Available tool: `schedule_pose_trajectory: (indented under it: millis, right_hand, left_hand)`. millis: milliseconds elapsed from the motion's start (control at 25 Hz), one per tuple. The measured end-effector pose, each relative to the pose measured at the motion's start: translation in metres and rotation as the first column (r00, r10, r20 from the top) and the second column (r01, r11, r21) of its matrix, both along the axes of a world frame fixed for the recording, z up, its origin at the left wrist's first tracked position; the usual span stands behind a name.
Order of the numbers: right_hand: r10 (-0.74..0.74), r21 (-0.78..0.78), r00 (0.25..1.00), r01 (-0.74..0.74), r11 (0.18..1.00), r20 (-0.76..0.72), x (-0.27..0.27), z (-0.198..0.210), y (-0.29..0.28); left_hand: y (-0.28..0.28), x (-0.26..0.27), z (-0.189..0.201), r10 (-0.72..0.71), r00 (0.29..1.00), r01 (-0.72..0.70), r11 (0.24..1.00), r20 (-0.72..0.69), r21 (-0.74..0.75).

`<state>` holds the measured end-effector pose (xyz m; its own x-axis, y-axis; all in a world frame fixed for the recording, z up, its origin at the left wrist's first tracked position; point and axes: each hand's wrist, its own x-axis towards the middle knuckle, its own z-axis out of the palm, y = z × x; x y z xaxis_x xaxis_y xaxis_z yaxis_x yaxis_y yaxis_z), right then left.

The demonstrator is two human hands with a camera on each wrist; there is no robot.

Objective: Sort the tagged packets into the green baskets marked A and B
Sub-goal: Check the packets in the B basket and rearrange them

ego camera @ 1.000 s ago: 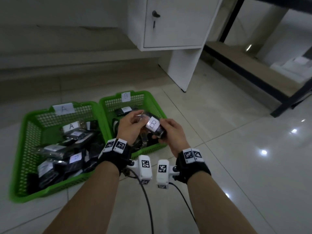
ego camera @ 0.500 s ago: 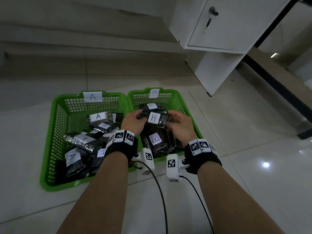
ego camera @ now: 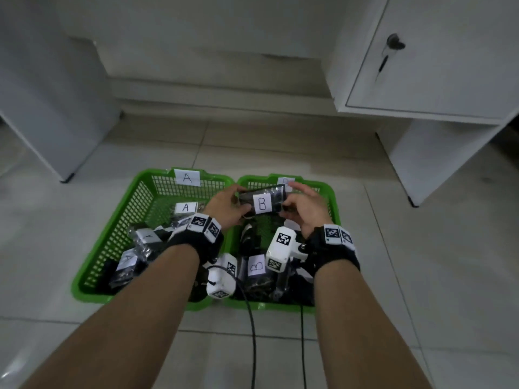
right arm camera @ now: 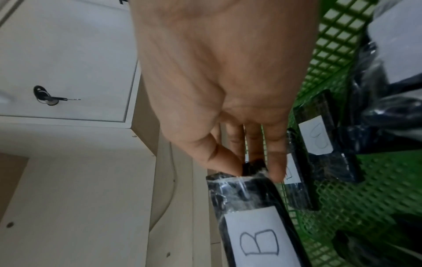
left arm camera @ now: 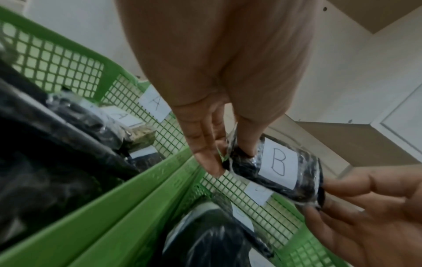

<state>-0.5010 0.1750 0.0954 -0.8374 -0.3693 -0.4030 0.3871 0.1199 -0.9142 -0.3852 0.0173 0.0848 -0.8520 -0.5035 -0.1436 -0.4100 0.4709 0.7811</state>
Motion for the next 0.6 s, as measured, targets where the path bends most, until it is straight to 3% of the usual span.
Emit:
schedule_pose_trajectory:
  millis: [200,280,360,400,520,600]
  right_hand:
    - [0.115,-0.032,0.991,-0.113,0.993,0.065,-0.01,0.002,0.001]
    - [0.173,0.141,0.982,-0.16,0.977,-0.081,-0.006,-0.003,0.002]
    - [0.317,0.449,0.906,-0.168,0.878,-0.28,0.002,-0.009,0.009]
    - [0.428,0.568,0.849,-0.194,0.8,-0.311,0.009,-0.009,0.016]
    - [0.615,0.793,0.768,-0.256,0.553,-0.181,0.036,-0.006,0.044]
    - [0.64,0.835,0.749,-0.235,0.498,-0.172,0.053,-0.013,0.062]
  left_hand:
    - [0.0,0.011,0.027,0.055,0.997,-0.059,0.994,-0.047,-0.095]
    - [-0.001,0.018,0.032,0.081,0.994,-0.091,0.986,-0.074,-0.143]
    - [-0.004,0.022,0.027,0.075,0.993,-0.09,0.98,-0.09,-0.177]
    - [-0.003,0.025,0.024,0.06,0.995,-0.076,0.977,-0.085,-0.199]
    - [-0.005,0.031,0.012,0.073,0.992,-0.082,0.994,-0.105,-0.076]
    - [0.001,0.035,0.011,0.077,0.991,-0.076,0.997,-0.109,0.013]
